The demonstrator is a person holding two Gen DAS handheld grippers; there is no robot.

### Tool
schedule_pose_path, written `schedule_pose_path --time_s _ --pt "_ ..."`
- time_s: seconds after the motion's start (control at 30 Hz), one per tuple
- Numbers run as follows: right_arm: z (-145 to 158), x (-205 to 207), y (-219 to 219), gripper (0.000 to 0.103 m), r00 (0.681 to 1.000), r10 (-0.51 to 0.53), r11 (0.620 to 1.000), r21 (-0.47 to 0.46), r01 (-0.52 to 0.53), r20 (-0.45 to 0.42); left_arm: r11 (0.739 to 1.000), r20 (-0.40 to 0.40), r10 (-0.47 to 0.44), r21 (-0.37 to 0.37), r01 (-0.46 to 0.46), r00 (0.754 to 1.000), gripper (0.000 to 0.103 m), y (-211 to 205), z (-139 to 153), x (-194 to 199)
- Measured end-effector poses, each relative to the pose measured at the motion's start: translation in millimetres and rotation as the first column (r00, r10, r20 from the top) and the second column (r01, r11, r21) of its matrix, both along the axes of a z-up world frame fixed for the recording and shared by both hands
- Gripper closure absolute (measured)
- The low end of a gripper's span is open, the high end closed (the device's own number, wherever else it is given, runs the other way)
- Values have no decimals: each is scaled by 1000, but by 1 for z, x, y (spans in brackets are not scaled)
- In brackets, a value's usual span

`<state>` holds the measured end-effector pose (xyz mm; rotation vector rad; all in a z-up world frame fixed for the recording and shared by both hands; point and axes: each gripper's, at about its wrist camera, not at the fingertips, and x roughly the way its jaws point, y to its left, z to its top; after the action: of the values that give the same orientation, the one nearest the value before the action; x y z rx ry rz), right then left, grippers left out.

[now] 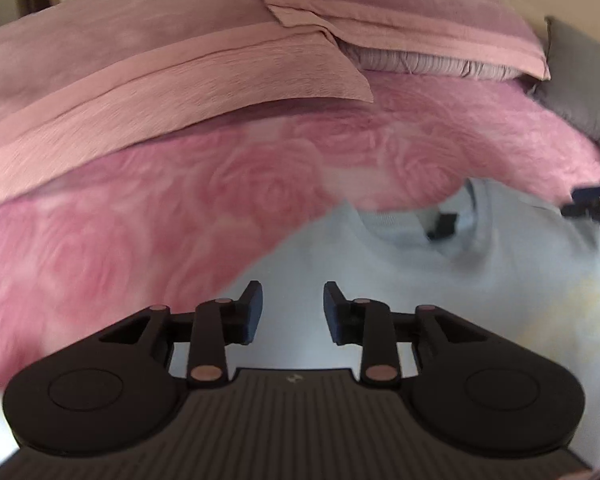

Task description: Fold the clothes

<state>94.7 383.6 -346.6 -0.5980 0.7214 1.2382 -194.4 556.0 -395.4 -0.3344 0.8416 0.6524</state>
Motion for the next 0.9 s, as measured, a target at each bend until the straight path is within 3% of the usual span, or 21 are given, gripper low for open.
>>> schedule_pose_path --time_s 0.1,0.17,0.23,0.3,0.33,0.37,0.4,0.5,0.6,0.67,0.73,0.77,0.8,0.83,0.9 --pt "-11 17 34 53 998 54 999 7 -54 -37 999 -24 -41 -2 41 999 60 18 -15 25" --pt "-20 24 52 53 994 94 996 7 -94 -60 997 -66 -75 -16 74 995 61 29 -30 40" --pt "-30 26 65 53 989 125 992 -5 -126 -79 993 -101 -114 -20 113 988 68 31 -42 49" --pt "-43 29 73 53 979 158 987 -20 -162 -128 986 -83 -164 -25 162 983 100 30 -45 51" --pt "-49 30 76 54 972 175 983 -27 -181 -155 984 -78 -178 -17 178 981 100 28 -45 52" --pt "-52 33 76 81 967 185 981 -20 -191 -174 982 -79 -189 8 191 979 100 25 -45 53" --pt "-52 36 75 98 963 192 980 -7 -197 -189 979 -73 -197 40 200 978 100 24 -42 53" --pt "-42 43 68 99 963 194 981 59 -186 -188 971 -30 -197 133 199 980 100 22 -34 51" --pt "-39 46 71 99 978 149 986 101 -135 -143 974 -9 -152 170 152 988 99 28 -39 61" --pt "-44 48 75 99 985 107 991 94 -95 -132 974 -69 -145 164 154 987 95 27 -53 73" --pt "-55 48 80 96 987 55 997 58 -47 -149 976 -78 -101 184 114 992 90 23 -54 73" --pt "-55 47 78 89 988 38 997 71 -27 -150 977 -73 -74 195 87 995 85 22 -52 73" --pt "-49 44 70 75 991 18 996 91 -5 -136 980 -46 -42 191 50 998 80 18 -47 67" --pt "-39 38 59 48 993 -4 993 116 17 -115 985 -5 -5 175 6 1000 80 14 -39 59" --pt "-21 28 36 44 996 -48 984 166 61 -76 987 75 70 137 -80 995 84 4 -24 42"
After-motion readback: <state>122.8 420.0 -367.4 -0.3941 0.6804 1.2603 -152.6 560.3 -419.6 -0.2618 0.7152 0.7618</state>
